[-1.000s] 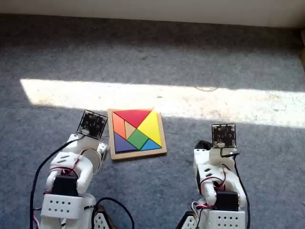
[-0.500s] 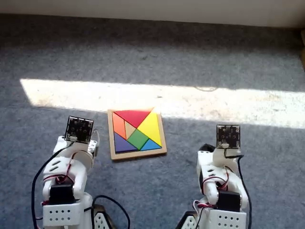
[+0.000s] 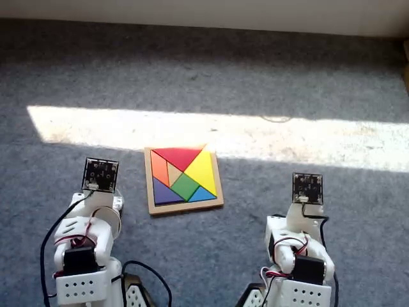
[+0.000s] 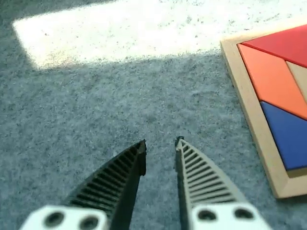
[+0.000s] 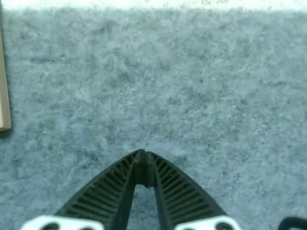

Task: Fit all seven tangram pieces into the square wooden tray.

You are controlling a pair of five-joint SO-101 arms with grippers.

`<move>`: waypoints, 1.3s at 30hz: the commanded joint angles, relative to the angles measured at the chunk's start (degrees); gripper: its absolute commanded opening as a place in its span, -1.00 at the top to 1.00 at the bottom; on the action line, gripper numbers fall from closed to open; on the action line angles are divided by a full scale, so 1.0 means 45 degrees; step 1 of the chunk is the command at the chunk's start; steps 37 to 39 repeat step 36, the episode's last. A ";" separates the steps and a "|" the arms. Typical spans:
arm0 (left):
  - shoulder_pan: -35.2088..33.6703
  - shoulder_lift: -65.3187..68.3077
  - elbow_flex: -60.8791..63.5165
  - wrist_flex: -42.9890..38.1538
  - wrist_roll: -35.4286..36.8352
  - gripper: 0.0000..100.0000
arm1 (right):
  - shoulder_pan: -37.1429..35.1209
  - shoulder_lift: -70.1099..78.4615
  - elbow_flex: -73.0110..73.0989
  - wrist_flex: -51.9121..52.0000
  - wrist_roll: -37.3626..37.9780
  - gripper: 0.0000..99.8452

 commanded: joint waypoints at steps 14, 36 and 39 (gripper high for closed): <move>-0.0186 -0.0381 0.0244 0.3223 0.0059 0.94 | 0.0127 -0.0127 0.1924 0.0068 0.0117 0.98; -0.0186 -0.0381 0.0244 0.3849 0.0059 0.94 | 0.0127 -0.0127 0.1924 0.0068 0.0117 0.98; -0.0186 -0.0381 0.0244 0.3849 0.0059 0.94 | 0.0127 -0.0127 0.1924 0.0068 0.0117 0.98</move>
